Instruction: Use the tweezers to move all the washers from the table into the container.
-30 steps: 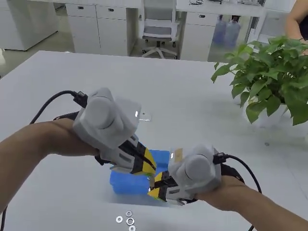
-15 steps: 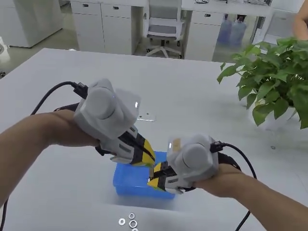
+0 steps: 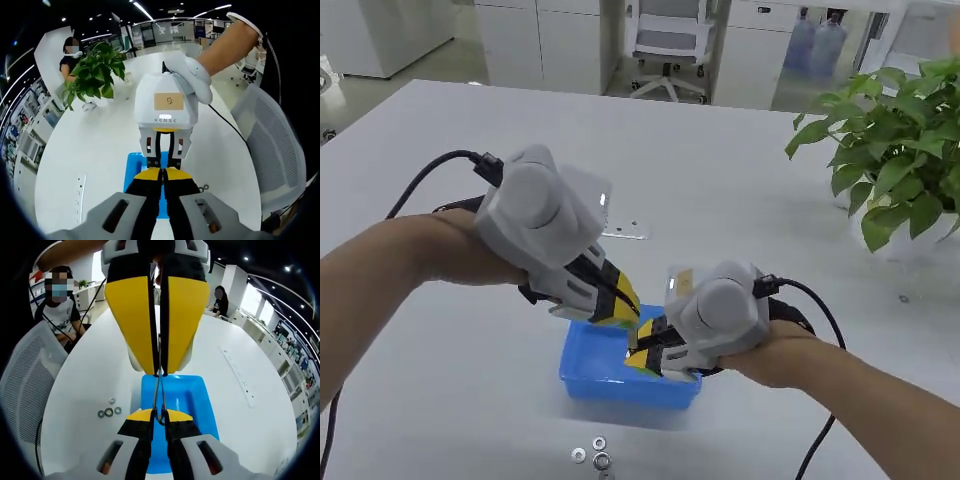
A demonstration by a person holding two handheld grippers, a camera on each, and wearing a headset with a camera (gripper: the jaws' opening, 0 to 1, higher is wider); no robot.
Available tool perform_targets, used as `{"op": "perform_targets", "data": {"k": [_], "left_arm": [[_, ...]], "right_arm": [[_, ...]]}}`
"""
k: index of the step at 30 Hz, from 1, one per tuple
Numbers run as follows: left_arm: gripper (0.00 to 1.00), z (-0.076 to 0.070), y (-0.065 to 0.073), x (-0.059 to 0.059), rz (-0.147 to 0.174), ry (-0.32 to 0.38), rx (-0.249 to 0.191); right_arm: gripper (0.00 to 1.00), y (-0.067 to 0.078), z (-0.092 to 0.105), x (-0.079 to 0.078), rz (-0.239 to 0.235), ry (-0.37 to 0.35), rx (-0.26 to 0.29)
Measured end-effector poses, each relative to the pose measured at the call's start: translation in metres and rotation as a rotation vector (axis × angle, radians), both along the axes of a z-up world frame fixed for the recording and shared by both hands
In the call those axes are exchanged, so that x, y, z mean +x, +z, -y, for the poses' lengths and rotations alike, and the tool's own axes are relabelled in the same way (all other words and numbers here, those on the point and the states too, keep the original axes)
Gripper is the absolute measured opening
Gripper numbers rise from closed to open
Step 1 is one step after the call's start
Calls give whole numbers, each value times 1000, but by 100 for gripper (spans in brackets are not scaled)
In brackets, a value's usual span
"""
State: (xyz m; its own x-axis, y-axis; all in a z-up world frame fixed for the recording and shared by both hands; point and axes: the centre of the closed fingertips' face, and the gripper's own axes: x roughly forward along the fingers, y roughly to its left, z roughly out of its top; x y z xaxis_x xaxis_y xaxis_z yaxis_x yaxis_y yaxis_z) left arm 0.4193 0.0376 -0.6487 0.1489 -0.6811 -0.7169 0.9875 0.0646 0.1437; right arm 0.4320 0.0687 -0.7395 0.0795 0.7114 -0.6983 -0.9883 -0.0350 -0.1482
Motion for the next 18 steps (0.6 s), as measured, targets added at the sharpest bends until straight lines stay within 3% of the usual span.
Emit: {"op": "perform_targets", "data": {"k": [18], "left_arm": [[5,-11,-31,23,-33,17,14]], "right_arm": [[10,-31,-9,17,-59,9,1]]}}
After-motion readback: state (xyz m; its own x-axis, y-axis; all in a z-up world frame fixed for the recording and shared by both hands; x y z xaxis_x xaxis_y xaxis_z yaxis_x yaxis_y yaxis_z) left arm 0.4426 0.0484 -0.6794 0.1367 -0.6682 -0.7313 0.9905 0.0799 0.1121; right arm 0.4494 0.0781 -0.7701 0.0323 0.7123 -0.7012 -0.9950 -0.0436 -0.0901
